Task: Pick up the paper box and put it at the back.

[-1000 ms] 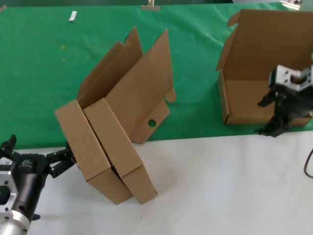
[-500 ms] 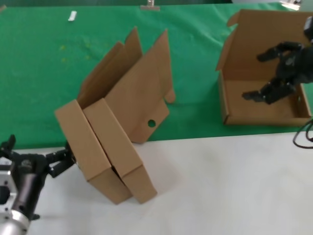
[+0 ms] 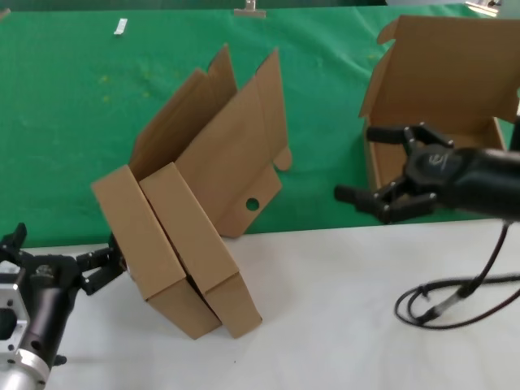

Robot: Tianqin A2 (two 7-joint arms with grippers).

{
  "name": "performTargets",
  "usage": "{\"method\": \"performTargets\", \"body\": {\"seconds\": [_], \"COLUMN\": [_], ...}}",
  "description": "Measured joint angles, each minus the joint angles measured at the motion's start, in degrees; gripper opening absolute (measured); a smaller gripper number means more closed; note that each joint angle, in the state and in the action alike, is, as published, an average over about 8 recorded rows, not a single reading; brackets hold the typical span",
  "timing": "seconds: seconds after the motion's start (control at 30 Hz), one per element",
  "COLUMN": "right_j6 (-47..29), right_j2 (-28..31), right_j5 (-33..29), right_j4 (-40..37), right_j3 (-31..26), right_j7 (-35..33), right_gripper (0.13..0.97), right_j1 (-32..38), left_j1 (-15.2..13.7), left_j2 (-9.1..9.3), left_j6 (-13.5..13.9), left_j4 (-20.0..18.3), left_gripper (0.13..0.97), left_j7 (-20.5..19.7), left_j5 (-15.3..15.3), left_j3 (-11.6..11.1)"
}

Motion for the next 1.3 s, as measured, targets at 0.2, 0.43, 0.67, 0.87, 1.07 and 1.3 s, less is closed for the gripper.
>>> {"method": "performTargets", "body": {"seconds": [0.2,0.43,0.67,0.87,1.07,1.3], "right_j6": [3.4,3.6,3.6,5.1,9.1,15.4], "right_j2": [0.4,0.5,0.5,0.1,-0.8,-2.2], "right_j5": [4.8,5.0,5.0,4.7,3.9,2.6], "right_j4": [4.8,5.0,5.0,6.0,8.6,12.6], "right_j3": [-1.9,-2.0,-2.0,-1.6,-0.6,1.0], "right_j7": [0.3,0.2,0.2,0.2,0.2,0.2], "right_gripper": [0.960,0.966,0.966,0.966,0.966,0.966], "right_j1": [-4.8,-5.0,-5.0,-6.1,-9.2,-14.0], "left_j1": [0.0,0.0,0.0,0.0,0.0,0.0], "left_j2": [0.00,0.00,0.00,0.00,0.00,0.00], "left_j6": [0.0,0.0,0.0,0.0,0.0,0.0], "left_j4": [0.0,0.0,0.0,0.0,0.0,0.0], "left_gripper": [0.966,0.966,0.966,0.966,0.966,0.966], "left_j7": [0.0,0.0,0.0,0.0,0.0,0.0], "left_j5": [0.0,0.0,0.0,0.0,0.0,0.0], "left_j3": [0.0,0.0,0.0,0.0,0.0,0.0]}}
